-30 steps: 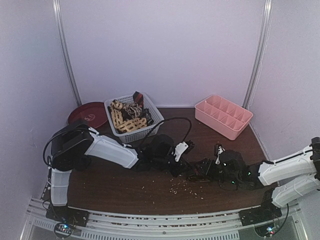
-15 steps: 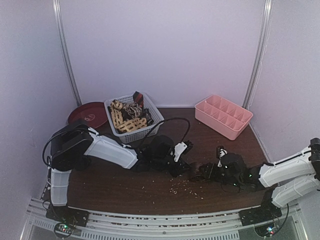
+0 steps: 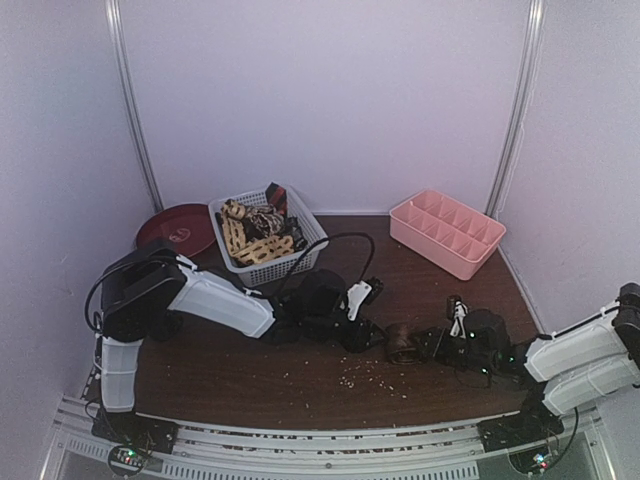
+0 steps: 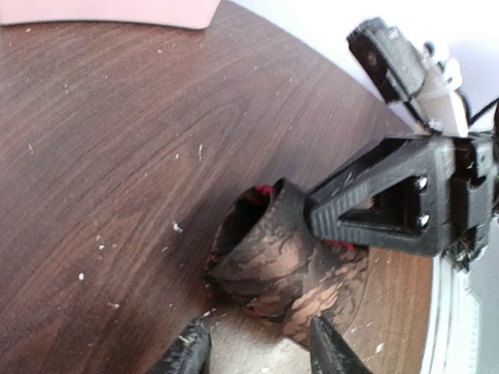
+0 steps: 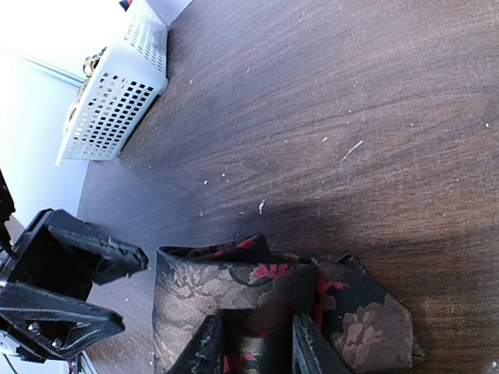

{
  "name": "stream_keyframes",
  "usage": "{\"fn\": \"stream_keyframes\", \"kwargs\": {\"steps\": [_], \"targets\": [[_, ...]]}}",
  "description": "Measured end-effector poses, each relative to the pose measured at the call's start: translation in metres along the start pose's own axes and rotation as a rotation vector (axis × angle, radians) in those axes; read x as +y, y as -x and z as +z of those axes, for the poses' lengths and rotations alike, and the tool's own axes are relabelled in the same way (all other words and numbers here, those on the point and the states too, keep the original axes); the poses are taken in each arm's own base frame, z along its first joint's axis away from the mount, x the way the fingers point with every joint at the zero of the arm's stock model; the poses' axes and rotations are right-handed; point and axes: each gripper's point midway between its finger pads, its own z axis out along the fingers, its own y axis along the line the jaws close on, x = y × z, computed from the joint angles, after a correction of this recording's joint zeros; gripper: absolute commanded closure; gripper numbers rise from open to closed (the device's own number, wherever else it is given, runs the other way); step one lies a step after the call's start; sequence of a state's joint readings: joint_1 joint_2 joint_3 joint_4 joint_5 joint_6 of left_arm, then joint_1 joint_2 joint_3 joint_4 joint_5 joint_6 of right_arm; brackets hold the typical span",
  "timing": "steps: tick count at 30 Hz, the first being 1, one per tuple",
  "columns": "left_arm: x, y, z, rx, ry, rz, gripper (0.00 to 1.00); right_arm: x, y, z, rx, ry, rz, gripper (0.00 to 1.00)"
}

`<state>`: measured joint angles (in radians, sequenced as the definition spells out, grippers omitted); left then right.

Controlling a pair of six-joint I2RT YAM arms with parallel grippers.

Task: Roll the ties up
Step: Roll the tie at the center of the board.

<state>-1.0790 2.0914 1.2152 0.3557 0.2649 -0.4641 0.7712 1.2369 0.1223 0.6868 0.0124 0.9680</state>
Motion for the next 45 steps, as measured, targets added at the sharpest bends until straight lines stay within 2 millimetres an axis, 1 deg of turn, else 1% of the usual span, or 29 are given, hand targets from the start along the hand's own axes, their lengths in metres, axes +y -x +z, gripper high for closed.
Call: {"fn": "stream_keyframes", "kwargs": {"steps": [3, 8, 11, 15, 17, 24, 32, 36, 41, 45], "targets": [[-0.004, 0.005, 0.0, -0.025, -0.024, -0.028, 0.43, -0.002, -0.001, -0.001, 0.001, 0.012, 0.006, 0.71], [-0.008, 0.003, 0.004, -0.051, -0.072, -0.088, 0.4, -0.005, 0.0, -0.002, -0.001, 0.023, 0.016, 0.72], [-0.007, -0.005, 0.011, -0.047, -0.091, -0.117, 0.39, -0.005, 0.001, -0.002, 0.0, 0.029, 0.019, 0.72], [-0.001, -0.023, 0.02, -0.009, -0.091, -0.155, 0.39, -0.006, 0.001, -0.002, -0.001, 0.033, 0.022, 0.73], [0.001, -0.026, 0.024, -0.003, -0.094, -0.162, 0.39, -0.007, 0.0, -0.002, -0.001, 0.034, 0.024, 0.73], [-0.003, -0.02, 0.029, -0.019, -0.121, -0.176, 0.38, -0.012, 0.001, -0.003, -0.009, 0.029, 0.03, 0.74], [-0.004, -0.01, 0.029, -0.059, -0.155, -0.245, 0.34, -0.013, 0.001, -0.003, -0.01, 0.03, 0.031, 0.74], [-0.003, -0.008, 0.033, -0.057, -0.164, -0.315, 0.34, -0.013, 0.001, -0.003, -0.01, 0.03, 0.031, 0.74], [-0.003, -0.012, 0.036, -0.039, -0.179, -0.432, 0.34, -0.012, 0.001, -0.003, -0.008, 0.032, 0.029, 0.74], [-0.004, -0.01, 0.038, -0.044, -0.196, -0.495, 0.34, -0.012, 0.001, -0.003, -0.008, 0.034, 0.029, 0.74]]}}
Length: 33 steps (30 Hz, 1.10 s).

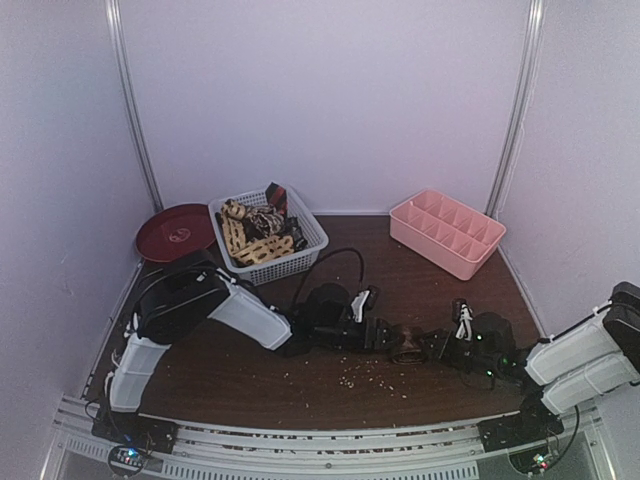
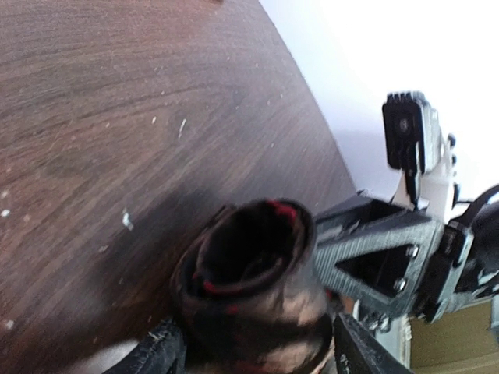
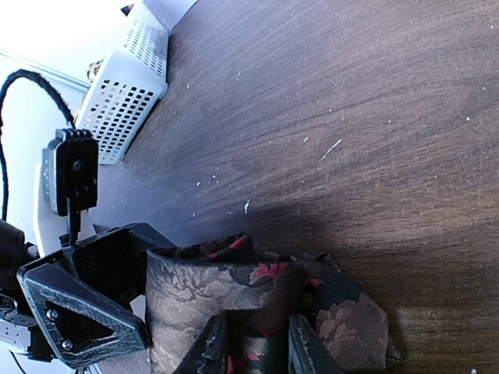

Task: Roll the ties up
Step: Roll the tie at the center of the board.

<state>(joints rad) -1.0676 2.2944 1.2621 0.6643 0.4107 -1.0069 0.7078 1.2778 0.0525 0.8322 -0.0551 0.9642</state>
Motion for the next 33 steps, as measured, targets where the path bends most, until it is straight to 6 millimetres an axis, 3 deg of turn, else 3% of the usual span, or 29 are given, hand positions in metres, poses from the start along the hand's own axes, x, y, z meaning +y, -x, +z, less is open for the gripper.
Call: {"fn": "stream_keyframes", "kwargs": {"steps": [8, 15, 22, 29, 33], "targets": [[-0.004, 0.007, 0.009, -0.025, -0.043, -0.084, 0.35, 0.0, -0.001, 0.001, 0.001, 0.009, 0.006, 0.74], [0.0, 0.008, 0.012, -0.037, -0.042, -0.124, 0.47, 0.001, -0.003, 0.002, 0.006, 0.024, 0.017, 0.73], [0.002, 0.008, 0.015, -0.04, -0.032, -0.132, 0.51, 0.002, -0.002, -0.003, 0.019, 0.009, 0.025, 0.61], [0.004, 0.008, 0.018, -0.043, -0.011, -0.124, 0.52, 0.011, 0.013, -0.015, -0.014, -0.014, 0.01, 0.48], [0.005, 0.008, 0.019, -0.042, -0.003, -0.118, 0.53, 0.001, 0.012, -0.019, -0.017, -0.064, 0.002, 0.45]]}}
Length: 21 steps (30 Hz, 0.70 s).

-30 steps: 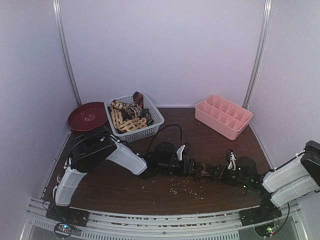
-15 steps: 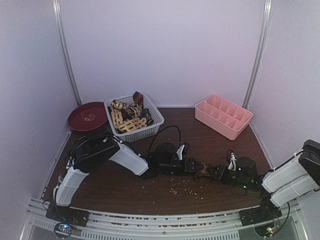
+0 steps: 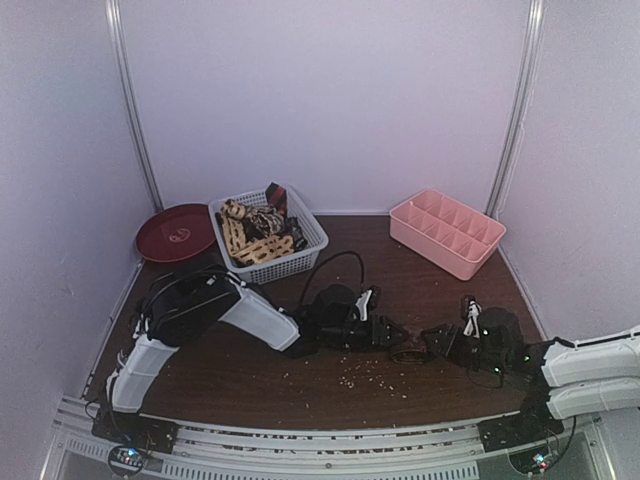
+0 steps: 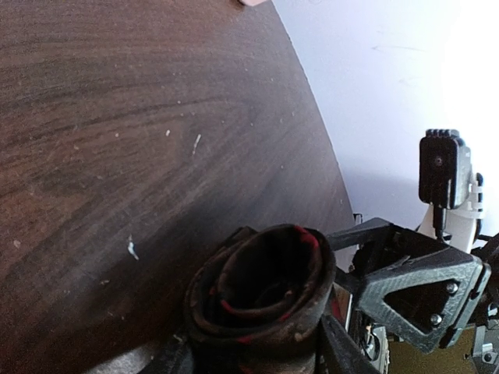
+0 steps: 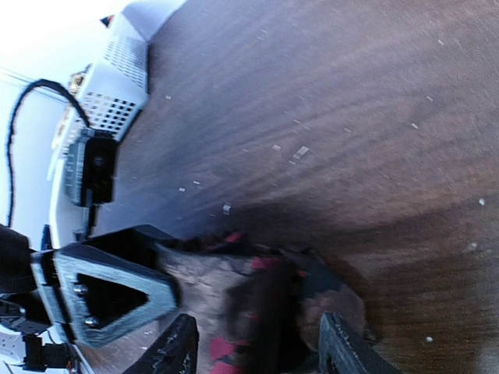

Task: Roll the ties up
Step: Roll the tie at the center of the board.

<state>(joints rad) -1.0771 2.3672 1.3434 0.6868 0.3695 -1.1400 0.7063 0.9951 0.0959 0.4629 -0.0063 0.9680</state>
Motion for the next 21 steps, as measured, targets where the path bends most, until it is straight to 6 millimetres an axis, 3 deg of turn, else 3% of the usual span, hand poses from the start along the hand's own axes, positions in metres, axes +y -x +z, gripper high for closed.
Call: {"fn": "stream_keyframes", "kwargs": {"steps": [6, 10, 21], "targets": [[0.0, 0.0, 0.001, -0.003, 0.007, 0.006, 0.53, -0.018, -0.011, 0.007, 0.045, -0.085, -0.011, 0.56], [0.001, 0.001, 0.001, -0.009, 0.009, 0.005, 0.49, -0.015, -0.013, 0.015, 0.058, -0.077, -0.007, 0.68], [0.001, -0.006, -0.023, -0.034, -0.031, -0.044, 0.43, 0.001, -0.023, 0.026, 0.099, 0.032, 0.026, 0.75]]}}
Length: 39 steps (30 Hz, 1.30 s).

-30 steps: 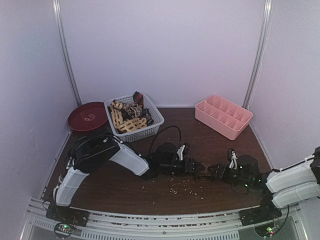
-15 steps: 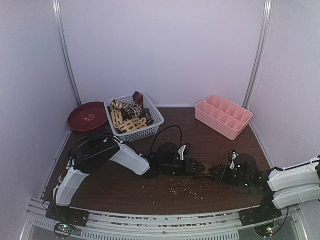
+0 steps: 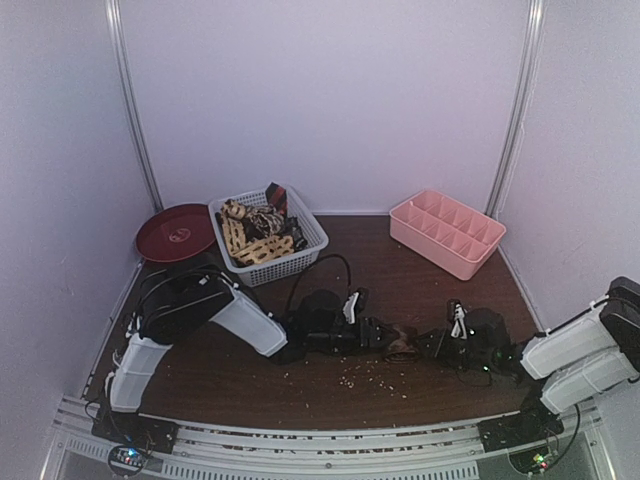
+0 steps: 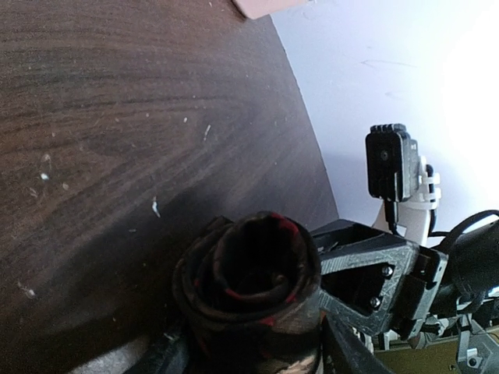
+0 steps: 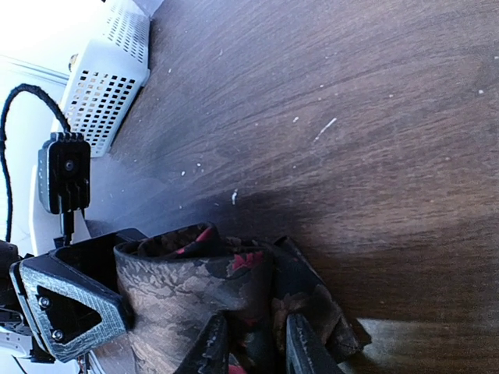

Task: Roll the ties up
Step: Adjust the tie at the center of the board.

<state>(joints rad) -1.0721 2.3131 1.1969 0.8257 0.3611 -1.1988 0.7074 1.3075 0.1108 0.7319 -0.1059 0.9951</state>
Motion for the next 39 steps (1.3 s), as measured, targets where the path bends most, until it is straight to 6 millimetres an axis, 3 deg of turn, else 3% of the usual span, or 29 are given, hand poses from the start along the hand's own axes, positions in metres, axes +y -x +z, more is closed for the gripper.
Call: {"fn": "stream_keyframes", "kwargs": {"steps": [30, 35, 39], "targets": [[0.003, -0.001, -0.004, -0.003, 0.023, -0.028, 0.45, 0.012, -0.011, 0.008, 0.005, 0.1, 0.031, 0.78], [0.004, -0.006, -0.004, 0.02, 0.041, -0.018, 0.5, 0.012, -0.013, 0.007, 0.012, 0.104, 0.01, 0.79], [0.007, -0.008, -0.005, 0.032, 0.052, -0.008, 0.61, 0.013, -0.014, 0.007, 0.017, 0.104, -0.001, 0.78]]}}
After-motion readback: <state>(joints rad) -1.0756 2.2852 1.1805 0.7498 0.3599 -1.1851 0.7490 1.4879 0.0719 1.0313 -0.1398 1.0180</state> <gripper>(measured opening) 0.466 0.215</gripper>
